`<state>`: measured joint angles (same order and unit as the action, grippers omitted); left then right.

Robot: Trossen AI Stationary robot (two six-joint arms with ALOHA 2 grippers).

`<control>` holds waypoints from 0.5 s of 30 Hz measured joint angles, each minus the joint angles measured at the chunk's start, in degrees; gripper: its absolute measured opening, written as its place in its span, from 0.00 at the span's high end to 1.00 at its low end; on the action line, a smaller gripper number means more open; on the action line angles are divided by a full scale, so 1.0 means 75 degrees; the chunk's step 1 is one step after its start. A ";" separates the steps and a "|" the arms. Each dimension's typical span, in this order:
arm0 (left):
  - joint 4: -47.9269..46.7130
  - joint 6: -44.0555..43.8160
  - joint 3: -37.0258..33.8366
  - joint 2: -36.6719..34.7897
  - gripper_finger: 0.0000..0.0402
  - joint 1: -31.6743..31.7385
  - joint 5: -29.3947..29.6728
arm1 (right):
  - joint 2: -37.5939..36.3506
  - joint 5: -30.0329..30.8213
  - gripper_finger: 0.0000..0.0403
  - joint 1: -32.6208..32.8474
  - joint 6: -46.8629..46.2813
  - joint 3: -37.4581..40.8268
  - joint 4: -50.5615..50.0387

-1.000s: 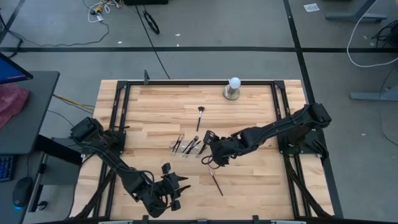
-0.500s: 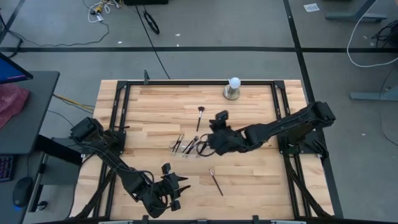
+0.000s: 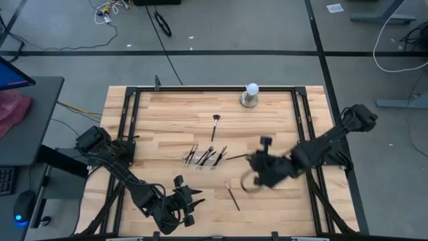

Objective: Put items in baskets/containers
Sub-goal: Put the eyeshadow brush into the transparent organizer

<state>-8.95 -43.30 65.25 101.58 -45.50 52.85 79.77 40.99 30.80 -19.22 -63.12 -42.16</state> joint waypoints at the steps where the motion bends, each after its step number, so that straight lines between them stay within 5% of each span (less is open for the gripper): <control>1: 0.0000 0.0005 0.0000 0.0000 0.65 0.0000 0.0008 | -0.0016 0.0000 0.90 0.0296 -0.0304 0.0276 0.0199; 4: 0.0006 0.0012 0.0000 0.0000 0.65 0.0009 0.0060 | 0.0068 -0.0172 0.95 0.1121 -0.1113 0.1152 0.1615; 9: 0.0015 0.0018 0.0000 0.0000 0.65 0.0084 0.0203 | 0.0455 -0.2091 0.99 0.1845 -0.1296 0.2893 0.6096; 12: 0.0020 0.0017 0.0000 0.0000 0.65 0.0134 0.0209 | 0.0925 -0.2318 0.95 0.1923 -0.1242 0.3695 0.8455; 15: 0.0023 0.0033 0.0000 0.0000 0.65 0.0172 0.0209 | 0.1407 -0.2173 0.84 0.1883 -0.1268 0.3762 0.8942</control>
<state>-8.78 -43.06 65.25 101.58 -44.20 54.41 90.32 24.70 44.92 -28.73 -34.90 24.90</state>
